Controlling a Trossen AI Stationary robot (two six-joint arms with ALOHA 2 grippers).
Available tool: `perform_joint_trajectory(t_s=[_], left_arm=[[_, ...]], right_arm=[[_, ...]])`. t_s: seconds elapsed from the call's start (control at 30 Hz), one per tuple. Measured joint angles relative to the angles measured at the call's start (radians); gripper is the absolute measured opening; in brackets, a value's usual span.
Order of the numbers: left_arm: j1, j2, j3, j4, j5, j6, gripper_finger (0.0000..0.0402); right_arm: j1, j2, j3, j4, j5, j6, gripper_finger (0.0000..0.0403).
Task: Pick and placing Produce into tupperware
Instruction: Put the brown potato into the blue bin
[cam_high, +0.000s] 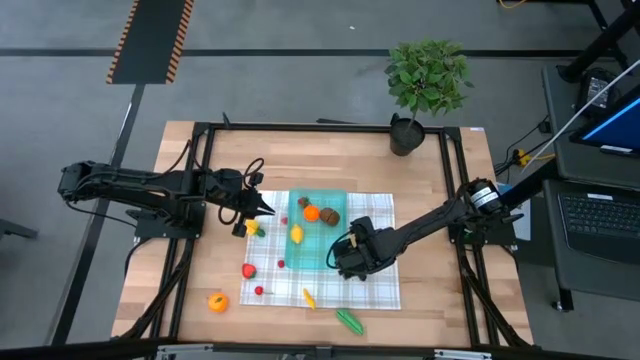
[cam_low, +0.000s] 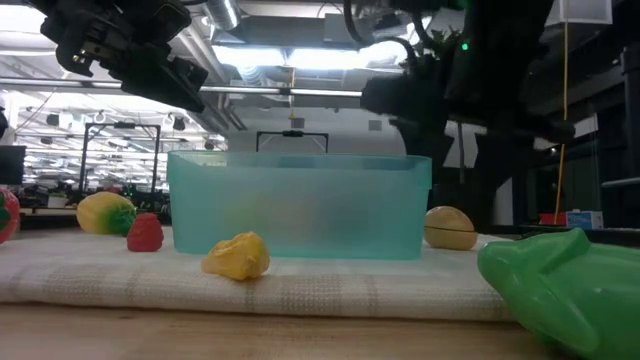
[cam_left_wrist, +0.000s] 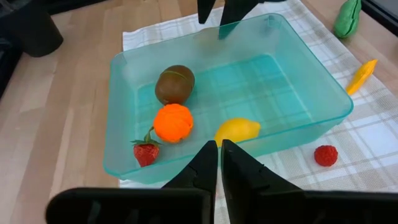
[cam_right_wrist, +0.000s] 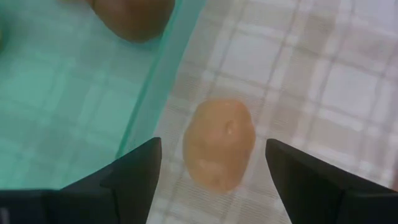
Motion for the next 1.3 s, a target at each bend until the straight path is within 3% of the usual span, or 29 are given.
perform_joint_trajectory(t_s=[0.2,0.53,0.93,1.3], left_arm=[[0.0,0.0,0.0,0.0,0.0,0.0,0.0001],[0.0,0.0,0.0,0.0,0.0,0.0,0.0024],[0.0,0.0,0.0,0.0,0.0,0.0,0.0041],[0.0,0.0,0.0,-0.001,0.0,0.0,0.002]], right_arm=[[-0.004,0.0,-0.074,0.091,-0.004,0.002,0.0289],[-0.019,0.0,-0.097,0.108,-0.004,0.0,0.0286],[-0.019,0.0,-0.097,0.109,-0.004,-0.001,0.0212],[-0.019,0.0,-0.097,0.107,-0.004,-0.004,0.0207]])
